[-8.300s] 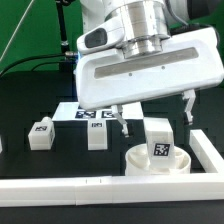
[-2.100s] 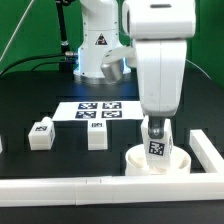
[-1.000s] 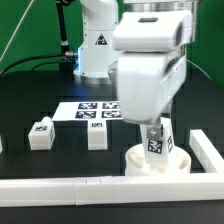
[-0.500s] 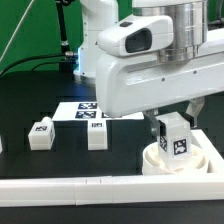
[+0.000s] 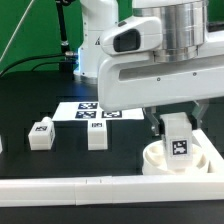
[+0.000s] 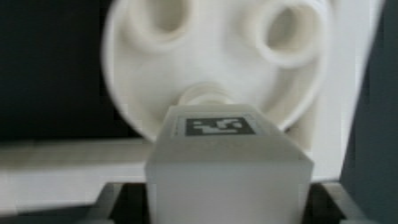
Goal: Assemble stool
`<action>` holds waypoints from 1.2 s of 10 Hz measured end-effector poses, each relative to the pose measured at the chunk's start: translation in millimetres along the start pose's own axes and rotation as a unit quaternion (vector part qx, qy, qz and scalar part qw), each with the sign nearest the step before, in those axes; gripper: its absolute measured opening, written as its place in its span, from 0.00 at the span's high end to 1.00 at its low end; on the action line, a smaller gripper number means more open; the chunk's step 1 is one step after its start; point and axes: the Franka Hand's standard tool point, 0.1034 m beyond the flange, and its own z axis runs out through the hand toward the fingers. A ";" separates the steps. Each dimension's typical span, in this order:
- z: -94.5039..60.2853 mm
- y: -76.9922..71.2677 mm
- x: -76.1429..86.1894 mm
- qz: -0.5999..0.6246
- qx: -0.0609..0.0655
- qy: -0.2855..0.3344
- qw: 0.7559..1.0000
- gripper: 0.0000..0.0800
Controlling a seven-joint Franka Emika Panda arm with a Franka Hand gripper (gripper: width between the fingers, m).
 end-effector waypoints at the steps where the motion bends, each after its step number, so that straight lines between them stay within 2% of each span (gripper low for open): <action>1: 0.2 -2.2 -0.6 0.063 0.005 -0.001 0.998 0.57; 2: 0.1 -2.0 -0.4 0.177 0.018 -0.008 0.984 0.57; 3: -0.6 -0.1 0.4 0.214 0.027 -0.013 0.976 0.57; 8: -0.5 -1.4 -0.6 0.339 0.028 -0.018 0.940 0.57; 9: 0.5 -3.4 -3.7 0.435 0.038 -0.023 0.899 0.57; 11: 3.3 -10.2 -6.1 0.537 0.059 -0.034 0.841 0.57; 12: 5.0 -12.1 -7.2 0.594 0.078 -0.039 0.800 0.57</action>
Offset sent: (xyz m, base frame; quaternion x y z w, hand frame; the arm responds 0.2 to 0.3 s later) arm -0.0023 0.0024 -0.0030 -0.0173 0.0106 0.1869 0.9822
